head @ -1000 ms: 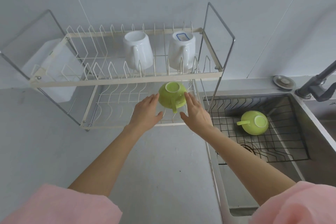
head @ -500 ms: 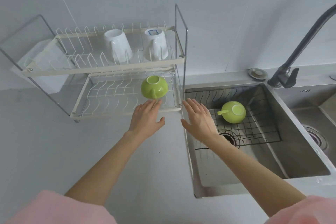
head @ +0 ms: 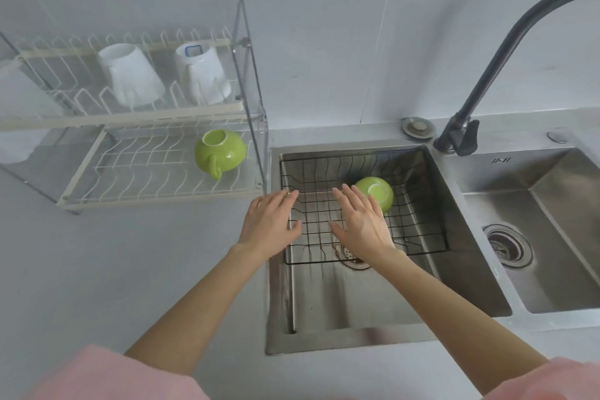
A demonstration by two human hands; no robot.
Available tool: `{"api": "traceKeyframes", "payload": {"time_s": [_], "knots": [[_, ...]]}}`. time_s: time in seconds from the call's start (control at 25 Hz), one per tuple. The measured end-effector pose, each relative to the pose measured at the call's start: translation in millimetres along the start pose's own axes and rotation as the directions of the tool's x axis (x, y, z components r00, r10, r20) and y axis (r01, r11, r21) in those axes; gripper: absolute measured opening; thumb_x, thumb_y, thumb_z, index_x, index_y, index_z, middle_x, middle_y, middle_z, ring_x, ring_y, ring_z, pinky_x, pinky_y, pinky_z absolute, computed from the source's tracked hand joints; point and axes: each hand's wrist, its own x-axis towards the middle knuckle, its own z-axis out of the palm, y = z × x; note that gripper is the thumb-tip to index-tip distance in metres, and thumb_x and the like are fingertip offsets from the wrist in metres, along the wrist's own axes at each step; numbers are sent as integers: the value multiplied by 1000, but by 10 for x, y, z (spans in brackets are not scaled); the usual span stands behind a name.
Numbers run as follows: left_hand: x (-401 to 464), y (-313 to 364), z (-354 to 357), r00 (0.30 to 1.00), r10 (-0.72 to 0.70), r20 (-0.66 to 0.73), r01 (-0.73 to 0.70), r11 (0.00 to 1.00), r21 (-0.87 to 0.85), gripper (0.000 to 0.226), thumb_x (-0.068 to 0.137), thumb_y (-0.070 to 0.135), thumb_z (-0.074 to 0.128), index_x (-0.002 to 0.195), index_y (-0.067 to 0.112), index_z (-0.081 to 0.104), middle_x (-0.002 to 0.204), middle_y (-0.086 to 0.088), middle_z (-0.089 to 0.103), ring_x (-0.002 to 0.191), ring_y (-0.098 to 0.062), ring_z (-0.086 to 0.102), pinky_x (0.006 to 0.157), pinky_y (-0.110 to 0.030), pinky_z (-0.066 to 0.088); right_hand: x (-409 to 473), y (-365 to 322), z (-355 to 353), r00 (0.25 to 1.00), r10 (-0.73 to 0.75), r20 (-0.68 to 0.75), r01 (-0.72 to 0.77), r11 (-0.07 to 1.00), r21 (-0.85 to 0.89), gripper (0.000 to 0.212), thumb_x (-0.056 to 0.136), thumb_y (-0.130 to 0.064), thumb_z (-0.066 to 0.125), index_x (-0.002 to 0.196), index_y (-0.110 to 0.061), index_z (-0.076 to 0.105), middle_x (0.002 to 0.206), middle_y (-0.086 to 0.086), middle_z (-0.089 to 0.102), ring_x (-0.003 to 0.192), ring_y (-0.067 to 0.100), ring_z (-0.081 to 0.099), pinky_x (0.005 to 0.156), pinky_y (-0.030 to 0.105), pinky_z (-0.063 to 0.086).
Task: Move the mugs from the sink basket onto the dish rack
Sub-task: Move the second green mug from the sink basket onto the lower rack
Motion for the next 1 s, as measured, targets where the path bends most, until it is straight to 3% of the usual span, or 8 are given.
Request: {"api": "traceKeyframes", "payload": {"time_s": [0.36,0.72,1.0], "knots": [[603,804,452,998,-11,64,14,999,-42,61,86,38,45,139,17,24,149,-5,31,136,-19,28,111,-38,22,80,1021,-95,996,63,67,-64,998,12,64,88,-34,47,143,-18,19,155,8,17,144,22,10,117,39,6],[1128,994,777,986,-42,159,50,998,-45,61,86,39,45,138,17,25,148,-3,32,135,-19,29,109,-37,26,392,1503,13,986,107,131,-119,989,87,63,88,-33,48,142,-17,21,154,7,21,143,21,13,117,37,8],[1680,1019,1110,960,-87,266,135,976,-168,66,84,43,50,138,15,25,147,-4,35,133,-21,33,106,-42,34,747,1702,282,906,323,273,-406,845,347,66,86,-31,53,141,-13,22,144,13,35,125,31,43,95,44,43]]}}
